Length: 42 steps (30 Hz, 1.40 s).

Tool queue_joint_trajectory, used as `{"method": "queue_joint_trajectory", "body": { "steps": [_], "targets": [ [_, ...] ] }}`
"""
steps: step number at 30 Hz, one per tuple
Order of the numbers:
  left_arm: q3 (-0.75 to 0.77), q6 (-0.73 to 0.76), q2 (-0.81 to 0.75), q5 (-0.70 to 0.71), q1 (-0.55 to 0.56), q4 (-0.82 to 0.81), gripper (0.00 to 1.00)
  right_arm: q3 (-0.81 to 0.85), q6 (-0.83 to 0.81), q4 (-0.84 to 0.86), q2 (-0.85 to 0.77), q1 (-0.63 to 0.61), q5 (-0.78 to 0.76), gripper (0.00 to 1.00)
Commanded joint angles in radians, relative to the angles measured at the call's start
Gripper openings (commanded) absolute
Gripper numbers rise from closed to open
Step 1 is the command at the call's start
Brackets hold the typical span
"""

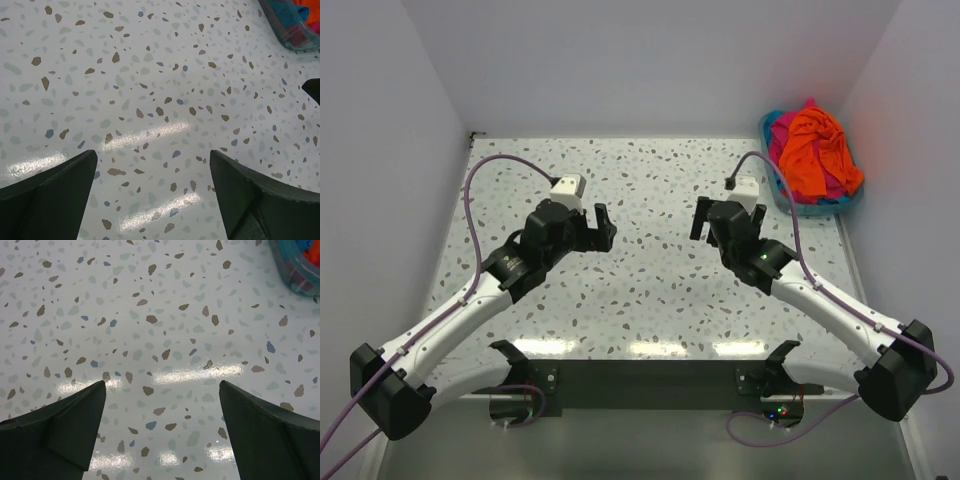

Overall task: Fold and stack the t-shirts
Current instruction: Grab the tshirt from the pile

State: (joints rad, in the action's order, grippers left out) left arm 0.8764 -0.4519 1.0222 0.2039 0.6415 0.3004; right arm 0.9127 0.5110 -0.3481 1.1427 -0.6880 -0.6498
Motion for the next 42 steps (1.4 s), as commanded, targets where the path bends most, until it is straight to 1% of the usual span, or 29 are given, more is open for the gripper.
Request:
{"method": "queue_joint_trajectory", "body": {
  "steps": [1,4,6,7,8,9,10,11,12,13,14,15,16,18,22,24,26,28,30,35,39,40,41,42],
  "targets": [
    [0.032,0.018,-0.008,-0.020,-0.005,-0.027,1.00,0.034,-0.009,0.028,-0.008,0.001,-0.065,0.99],
    [0.050,0.035,-0.011,-0.023,-0.006,-0.012,1.00,0.080,-0.009,0.006,0.037,0.001,-0.088,0.99],
    [0.065,0.042,-0.011,-0.023,-0.006,0.000,1.00,0.116,-0.064,0.017,0.081,0.004,-0.077,0.99],
    [0.071,0.048,-0.008,-0.026,-0.008,0.005,1.00,0.174,-0.087,0.018,0.110,0.027,-0.067,0.99],
    [0.082,0.051,-0.008,-0.027,-0.008,0.017,1.00,0.211,-0.110,0.017,0.180,0.051,-0.048,0.99],
    [0.087,0.055,-0.008,-0.027,-0.009,0.022,1.00,0.250,-0.111,-0.001,0.219,0.086,-0.018,0.99],
    [0.088,0.056,-0.014,-0.029,-0.011,0.026,1.00,0.338,-0.102,-0.015,0.256,0.173,0.011,0.99],
    [0.095,0.055,-0.016,-0.035,-0.013,0.032,1.00,0.382,-0.095,-0.022,0.332,0.221,0.057,0.99],
    [0.096,0.058,-0.019,-0.035,-0.016,0.035,1.00,0.421,-0.091,-0.022,0.368,0.266,0.071,0.99],
    [0.098,0.058,-0.027,-0.035,-0.016,0.040,1.00,0.501,-0.085,-0.019,0.411,0.310,0.084,0.99],
    [0.099,0.059,-0.031,-0.035,-0.019,0.046,1.00,0.544,-0.060,-0.023,0.446,0.397,0.101,0.99],
    [0.104,0.059,-0.034,-0.035,-0.020,0.049,1.00,0.590,-0.043,-0.047,0.527,0.438,0.140,0.98],
    [0.104,0.061,-0.042,-0.035,-0.023,0.055,1.00,0.677,-0.026,-0.057,0.564,0.508,0.153,0.97],
    [0.108,0.065,-0.048,-0.031,-0.028,0.071,1.00,0.771,0.017,-0.068,0.658,0.565,0.183,0.94],
    [0.104,0.084,-0.065,-0.020,-0.046,0.091,1.00,0.831,0.057,-0.028,0.759,0.678,0.173,0.88],
    [0.099,0.088,-0.068,-0.023,-0.058,0.095,1.00,0.860,0.058,-0.017,0.793,0.686,0.151,0.87],
    [0.092,0.094,-0.071,-0.030,-0.074,0.091,1.00,0.877,0.066,-0.014,0.848,0.741,0.138,0.86],
    [0.087,0.096,-0.067,-0.047,-0.092,0.085,1.00,0.882,0.061,0.020,0.888,0.765,0.138,0.85],
    [0.082,0.096,-0.063,-0.069,-0.103,0.074,1.00,0.897,0.054,0.044,0.917,0.772,0.134,0.84],
    [0.078,0.107,-0.040,-0.103,-0.124,0.057,1.00,0.979,0.054,0.008,1.029,0.780,0.128,0.80],
    [0.079,0.114,-0.025,-0.110,-0.140,0.051,1.00,1.009,0.049,0.012,1.077,0.780,0.127,0.77],
    [0.079,0.114,-0.022,-0.113,-0.143,0.051,1.00,1.015,0.050,0.008,1.085,0.779,0.125,0.75],
    [0.078,0.114,-0.020,-0.118,-0.144,0.049,1.00,1.017,0.047,0.006,1.089,0.778,0.125,0.67],
    [0.078,0.114,-0.017,-0.120,-0.147,0.049,1.00,1.011,0.047,0.001,1.086,0.780,0.119,0.61]
  ]
}}
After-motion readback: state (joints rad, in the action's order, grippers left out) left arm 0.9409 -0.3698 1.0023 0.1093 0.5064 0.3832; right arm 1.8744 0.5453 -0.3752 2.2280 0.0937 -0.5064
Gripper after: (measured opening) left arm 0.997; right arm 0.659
